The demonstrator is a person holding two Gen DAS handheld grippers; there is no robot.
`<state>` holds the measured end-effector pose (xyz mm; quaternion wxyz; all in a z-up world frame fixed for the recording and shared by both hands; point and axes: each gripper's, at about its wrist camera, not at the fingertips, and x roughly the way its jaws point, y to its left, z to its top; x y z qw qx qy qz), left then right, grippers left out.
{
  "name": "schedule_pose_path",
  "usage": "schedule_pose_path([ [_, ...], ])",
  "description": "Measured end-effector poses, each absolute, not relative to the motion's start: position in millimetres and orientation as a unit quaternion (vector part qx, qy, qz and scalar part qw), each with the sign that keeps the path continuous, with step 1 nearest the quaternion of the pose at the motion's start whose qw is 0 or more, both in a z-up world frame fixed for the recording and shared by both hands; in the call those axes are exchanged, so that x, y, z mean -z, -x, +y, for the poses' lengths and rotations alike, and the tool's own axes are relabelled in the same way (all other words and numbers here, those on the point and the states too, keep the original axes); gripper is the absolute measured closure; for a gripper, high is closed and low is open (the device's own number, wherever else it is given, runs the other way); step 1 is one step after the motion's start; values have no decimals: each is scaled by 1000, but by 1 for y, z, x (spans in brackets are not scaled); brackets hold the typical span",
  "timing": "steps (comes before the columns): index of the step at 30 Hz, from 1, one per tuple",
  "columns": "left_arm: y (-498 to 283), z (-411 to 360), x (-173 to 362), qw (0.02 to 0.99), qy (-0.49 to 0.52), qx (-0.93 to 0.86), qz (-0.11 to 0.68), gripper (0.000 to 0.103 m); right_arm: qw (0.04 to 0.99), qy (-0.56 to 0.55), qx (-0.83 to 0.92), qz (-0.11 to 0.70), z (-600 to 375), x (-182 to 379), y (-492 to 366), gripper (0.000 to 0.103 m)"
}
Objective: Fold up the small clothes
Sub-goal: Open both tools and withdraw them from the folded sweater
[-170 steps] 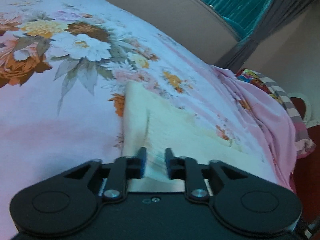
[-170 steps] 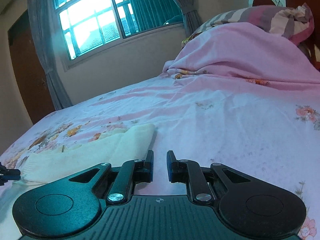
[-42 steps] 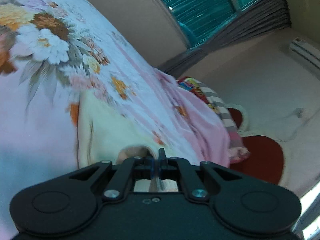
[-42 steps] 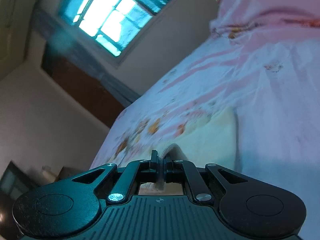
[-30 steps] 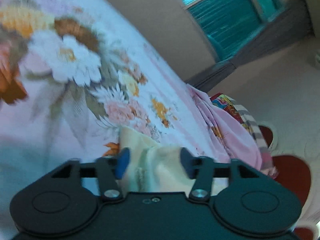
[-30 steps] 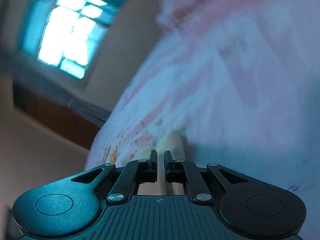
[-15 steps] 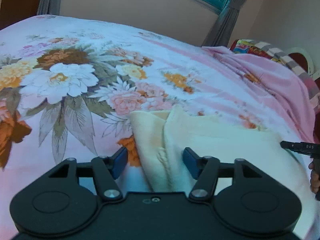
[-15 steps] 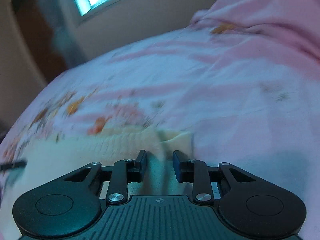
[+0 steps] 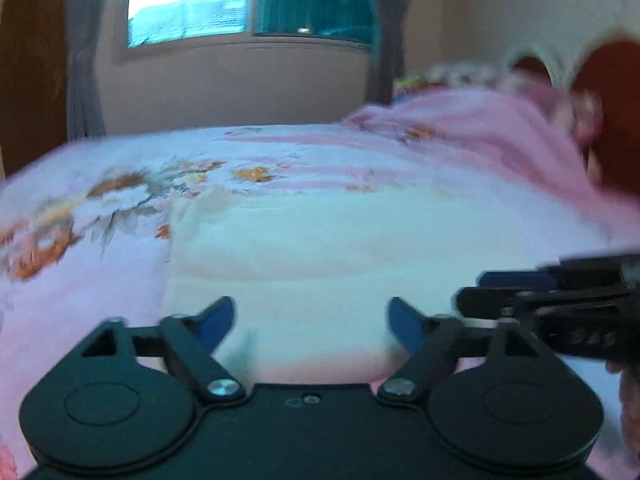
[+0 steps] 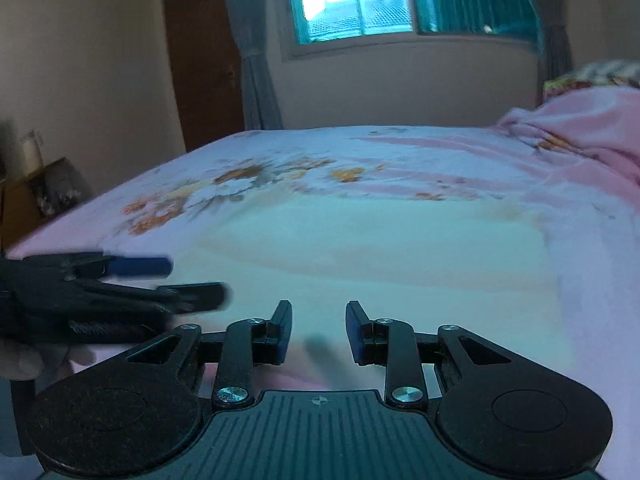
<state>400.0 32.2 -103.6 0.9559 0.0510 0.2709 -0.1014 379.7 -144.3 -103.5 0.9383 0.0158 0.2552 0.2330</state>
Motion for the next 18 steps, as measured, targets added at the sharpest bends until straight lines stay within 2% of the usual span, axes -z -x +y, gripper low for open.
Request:
schedule_pose_path([
  [1, -414, 24, 123, 936, -88, 91, 329, 11, 930, -2, -194, 311, -140, 122, -396, 75],
  [3, -412, 34, 129, 936, -73, 110, 326, 14, 923, -55, -205, 320, -154, 133, -402, 75],
  [4, -411, 40, 122, 935, -70, 112, 329, 23, 926, -56, -192, 319, -163, 126, -398, 74],
  [5, -407, 46, 113, 940, -62, 102, 319, 25, 936, -48, -170, 304, -170, 117, -390, 74],
  [7, -402, 54, 99, 953, -11, 94, 286, 20, 951, -60, -156, 262, -184, 104, -374, 74],
  [9, -409, 46, 96, 953, 22, 99, 287, 19, 953, -72, -147, 255, -186, 105, -372, 74],
  [10, -412, 36, 98, 952, 23, 102, 289, 14, 955, -64, -139, 254, -183, 109, -371, 74],
  [12, -422, 13, 119, 943, -16, 99, 317, 7, 949, -35, -90, 302, -183, 131, -380, 75],
  [13, -429, 7, 133, 935, -40, 84, 343, 7, 946, -66, -98, 301, -194, 135, -380, 75],
  [14, -426, 8, 133, 940, -39, 86, 328, 8, 942, -91, -105, 304, -204, 132, -379, 74],
  [15, -423, 12, 126, 942, -30, 90, 321, 15, 944, -90, -100, 302, -207, 125, -376, 74],
  [17, -415, 19, 113, 956, -14, 87, 282, 13, 960, -87, -88, 251, -218, 107, -363, 74],
  [18, -415, 19, 113, 958, -9, 80, 276, 8, 962, -101, -89, 238, -225, 105, -360, 74],
])
